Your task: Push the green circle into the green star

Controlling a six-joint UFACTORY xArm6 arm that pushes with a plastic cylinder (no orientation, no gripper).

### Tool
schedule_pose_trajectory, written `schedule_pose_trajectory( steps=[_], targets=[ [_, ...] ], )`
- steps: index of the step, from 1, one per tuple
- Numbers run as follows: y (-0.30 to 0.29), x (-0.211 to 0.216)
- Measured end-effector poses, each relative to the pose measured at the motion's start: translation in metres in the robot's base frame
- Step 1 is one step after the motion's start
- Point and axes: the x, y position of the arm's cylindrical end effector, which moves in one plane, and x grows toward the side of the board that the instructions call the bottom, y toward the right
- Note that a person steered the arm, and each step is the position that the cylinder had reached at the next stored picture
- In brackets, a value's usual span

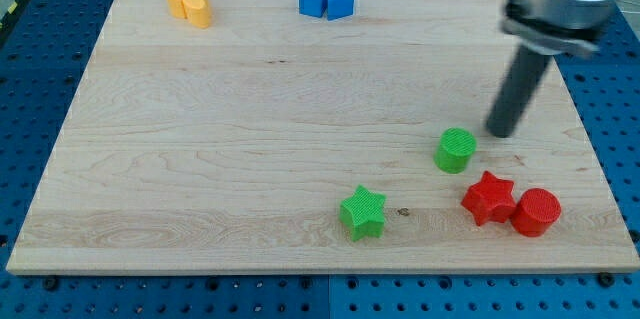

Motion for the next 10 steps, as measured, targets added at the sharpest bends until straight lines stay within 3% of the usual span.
schedule_pose_trajectory(
  steps=[1, 2, 3, 4, 7, 10],
  targets=[
    [0.048, 0.025],
    [0.050, 0.031],
    [0.034, 0.043],
    [-0.020, 0.049],
    [-0.114, 0.029],
    [-0.125, 0.012]
  ],
)
